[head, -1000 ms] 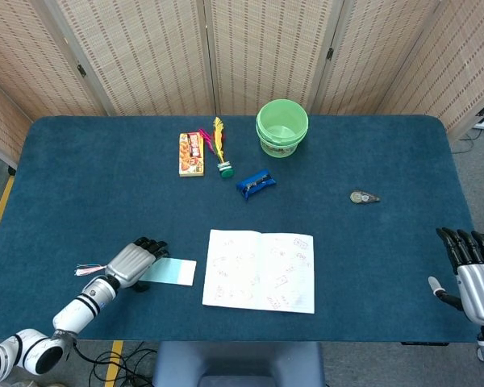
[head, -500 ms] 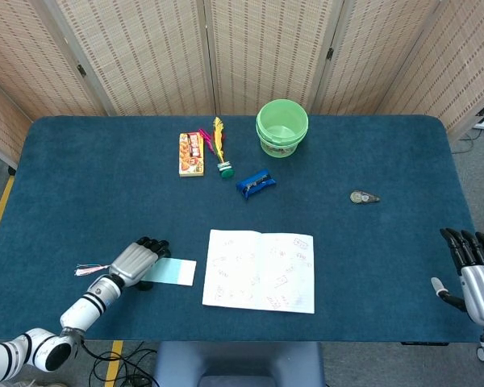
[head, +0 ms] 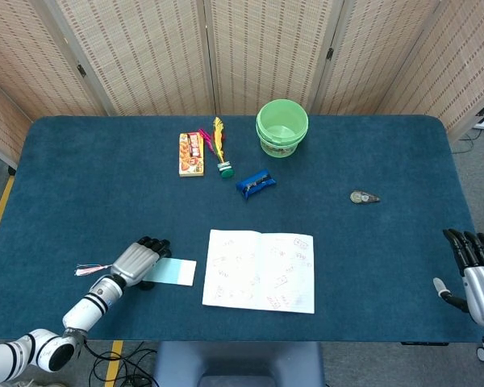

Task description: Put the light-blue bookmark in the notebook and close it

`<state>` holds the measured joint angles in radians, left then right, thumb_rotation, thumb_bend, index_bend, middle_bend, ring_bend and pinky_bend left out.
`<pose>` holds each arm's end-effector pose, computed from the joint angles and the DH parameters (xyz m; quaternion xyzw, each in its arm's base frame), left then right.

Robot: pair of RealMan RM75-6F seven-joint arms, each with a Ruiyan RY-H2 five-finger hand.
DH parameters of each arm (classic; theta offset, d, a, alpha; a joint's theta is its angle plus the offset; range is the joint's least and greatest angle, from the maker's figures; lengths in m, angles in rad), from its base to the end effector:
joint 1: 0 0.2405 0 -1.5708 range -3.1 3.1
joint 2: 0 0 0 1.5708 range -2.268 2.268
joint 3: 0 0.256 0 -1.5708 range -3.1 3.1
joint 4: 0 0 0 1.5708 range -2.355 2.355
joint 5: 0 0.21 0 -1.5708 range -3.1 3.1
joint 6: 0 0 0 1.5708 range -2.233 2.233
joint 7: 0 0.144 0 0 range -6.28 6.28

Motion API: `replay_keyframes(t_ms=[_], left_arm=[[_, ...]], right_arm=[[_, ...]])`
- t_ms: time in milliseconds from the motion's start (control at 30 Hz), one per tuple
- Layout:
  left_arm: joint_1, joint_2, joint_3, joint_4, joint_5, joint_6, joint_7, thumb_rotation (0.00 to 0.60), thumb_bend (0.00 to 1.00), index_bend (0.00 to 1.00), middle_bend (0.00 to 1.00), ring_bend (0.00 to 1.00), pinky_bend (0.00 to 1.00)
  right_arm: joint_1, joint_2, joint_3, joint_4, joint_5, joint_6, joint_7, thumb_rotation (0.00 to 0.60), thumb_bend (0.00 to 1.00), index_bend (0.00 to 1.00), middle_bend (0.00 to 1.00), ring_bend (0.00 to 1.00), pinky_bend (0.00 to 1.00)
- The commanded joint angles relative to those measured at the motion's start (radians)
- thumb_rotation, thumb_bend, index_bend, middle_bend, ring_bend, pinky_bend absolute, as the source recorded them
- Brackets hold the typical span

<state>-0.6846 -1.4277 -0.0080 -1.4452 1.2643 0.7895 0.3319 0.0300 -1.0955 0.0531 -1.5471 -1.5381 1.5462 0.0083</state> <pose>-0.2201 0.3086 -0.0143 -0.8362 -0.3303 -0.2245 0.3758 -0.3255 -0.1648 0.1795 0.5960 -0.3524 0.3758 0.6160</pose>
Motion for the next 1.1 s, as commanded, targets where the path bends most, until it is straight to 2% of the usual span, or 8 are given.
replay_keyframes(t_ms=[33, 233, 567, 1000, 1100], left_arm=[[0.003, -0.010, 0.000, 0.009, 0.010, 0.012, -0.014, 0.600, 0.25, 0.28, 0.13, 0.15, 0.17], [0.006, -0.023, 0.004, 0.032, 0.032, 0.026, -0.041, 0.600, 0.26, 0.33, 0.13, 0.15, 0.17], [0.006, -0.024, 0.008, 0.038, 0.050, 0.038, -0.056, 0.600, 0.26, 0.35, 0.13, 0.15, 0.17], [-0.001, 0.036, -0.008, -0.020, 0.093, 0.080, -0.082, 0.600, 0.26, 0.35, 0.13, 0.15, 0.17], [-0.005, 0.057, -0.008, -0.039, 0.135, 0.099, -0.104, 0.600, 0.26, 0.35, 0.13, 0.15, 0.17]], right_arm=[[0.000, -0.001, 0.000, 0.002, 0.002, -0.001, 0.002, 0.600, 0.21, 0.00, 0.10, 0.08, 0.09], [-0.002, 0.000, 0.001, 0.003, 0.009, -0.005, 0.005, 0.600, 0.21, 0.00, 0.10, 0.08, 0.09], [-0.004, 0.001, 0.001, 0.003, 0.006, -0.002, 0.011, 0.600, 0.21, 0.00, 0.10, 0.08, 0.09], [-0.006, 0.004, 0.003, 0.007, -0.002, 0.007, 0.017, 0.600, 0.21, 0.00, 0.10, 0.08, 0.09], [-0.005, 0.006, 0.004, 0.007, -0.003, 0.008, 0.016, 0.600, 0.21, 0.00, 0.10, 0.08, 0.09]])
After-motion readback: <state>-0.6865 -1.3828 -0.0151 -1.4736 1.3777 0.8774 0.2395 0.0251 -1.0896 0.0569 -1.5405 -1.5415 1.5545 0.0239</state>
